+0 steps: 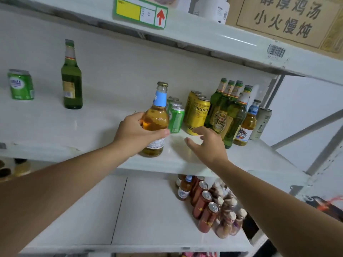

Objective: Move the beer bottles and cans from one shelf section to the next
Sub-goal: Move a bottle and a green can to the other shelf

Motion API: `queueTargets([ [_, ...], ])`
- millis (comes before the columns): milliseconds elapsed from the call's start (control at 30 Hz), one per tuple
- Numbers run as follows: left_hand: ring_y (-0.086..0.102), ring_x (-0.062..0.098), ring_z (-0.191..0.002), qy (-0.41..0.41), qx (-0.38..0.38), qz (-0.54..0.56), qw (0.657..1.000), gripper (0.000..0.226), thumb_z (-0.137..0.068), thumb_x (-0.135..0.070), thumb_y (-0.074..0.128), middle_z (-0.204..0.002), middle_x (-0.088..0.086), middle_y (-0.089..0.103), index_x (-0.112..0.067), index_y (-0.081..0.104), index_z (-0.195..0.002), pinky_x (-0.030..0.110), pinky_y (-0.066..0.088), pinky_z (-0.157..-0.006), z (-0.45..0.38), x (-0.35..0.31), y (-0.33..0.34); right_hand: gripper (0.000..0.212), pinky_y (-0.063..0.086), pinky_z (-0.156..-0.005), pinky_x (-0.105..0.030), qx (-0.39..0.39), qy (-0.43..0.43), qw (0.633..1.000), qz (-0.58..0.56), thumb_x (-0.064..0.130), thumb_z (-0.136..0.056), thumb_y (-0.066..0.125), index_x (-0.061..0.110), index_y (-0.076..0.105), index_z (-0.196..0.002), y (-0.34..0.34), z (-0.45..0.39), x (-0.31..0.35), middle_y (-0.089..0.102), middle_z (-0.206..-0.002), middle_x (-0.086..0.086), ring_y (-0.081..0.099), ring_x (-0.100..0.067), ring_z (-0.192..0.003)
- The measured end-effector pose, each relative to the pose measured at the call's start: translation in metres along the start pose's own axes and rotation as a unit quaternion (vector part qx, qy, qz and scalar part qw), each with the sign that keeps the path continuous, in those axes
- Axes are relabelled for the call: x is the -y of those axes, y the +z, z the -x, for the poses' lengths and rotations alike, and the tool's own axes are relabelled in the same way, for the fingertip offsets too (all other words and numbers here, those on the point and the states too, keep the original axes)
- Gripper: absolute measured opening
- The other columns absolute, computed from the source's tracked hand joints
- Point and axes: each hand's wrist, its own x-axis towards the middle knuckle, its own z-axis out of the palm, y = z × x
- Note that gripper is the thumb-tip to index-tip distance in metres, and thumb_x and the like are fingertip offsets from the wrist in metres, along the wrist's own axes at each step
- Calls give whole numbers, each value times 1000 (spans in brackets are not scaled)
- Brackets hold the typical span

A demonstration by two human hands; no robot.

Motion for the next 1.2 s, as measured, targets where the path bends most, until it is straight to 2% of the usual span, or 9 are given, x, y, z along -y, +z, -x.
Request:
queueTargets([
  [167,80,12,-98,-9,28,10,1000,59,-57,-57,98,-99,-13,83,-35,79,-108,47,64,-97,19,-12,43,59,58,-90,-38,50,7,998,42,66,-87,69,34,68,-136,-46,26,-21,67,-138,10,68,-15,-114],
  [300,80,11,-96,-8,31,3,999,48,-66,-47,100,-97,-13,83,-33,80,-107,47,64,-96,34,-29,80,64,55,-101,-39,111,15,992,50,65,-87,70,30,66,-140,-86,38,-53,65,-146,4,62,-18,-127],
  [433,79,12,-97,-9,25,-16,1000,48,-67,-48,100,-97,-13,83,-34,79,-108,48,64,-96,45,-50,123,59,52,-98,-35,105,16,993,50,65,-88,72,31,68,-136,-124,48,-94,67,-140,8,61,-16,-127],
  [600,78,13,-100,-12,40,-24,999,45,-68,-45,100,-99,-13,83,-34,79,-107,48,62,-98,55,-78,185,60,49,-94,-32,117,39,992,39,66,-87,72,33,66,-137,-169,52,-154,63,-144,6,60,-16,-125],
  [733,79,14,-99,-17,34,-25,999,43,-68,-42,101,-98,-12,84,-32,81,-105,46,63,-97,61,-94,237,58,53,-96,-35,108,46,993,29,65,-87,72,34,66,-136,-196,59,-201,63,-144,5,62,-18,-124],
  [833,78,13,-100,-21,26,-18,999,42,-71,-39,100,-99,-11,83,-31,80,-106,38,62,-92,60,-104,279,59,58,-95,-39,95,46,994,9,66,-85,72,34,66,-134,-214,64,-233,63,-144,4,66,-19,-116],
  [900,77,13,-101,-25,14,-18,999,43,-72,-38,100,-101,-11,83,-28,79,-108,34,62,-88,54,-108,305,56,59,-95,-40,97,45,994,-6,60,-88,73,33,67,-135,-225,69,-251,62,-145,2,68,-20,-115],
  [1033,76,15,-102,-27,10,-33,999,51,-70,-38,101,-105,-10,81,-28,77,-113,40,62,-96,32,-116,353,53,57,-99,-40,98,47,994,-25,57,-89,74,35,67,-136,-242,74,-280,59,-151,4,66,-20,-123],
  [1200,75,19,-99,-36,-41,-53,997,46,-70,-38,100,-102,-6,78,-29,73,-105,34,59,-90,3,-109,395,53,55,-95,-36,104,56,992,-38,56,-88,75,35,67,-137,-243,63,-294,59,-151,5,65,-18,-123],
])
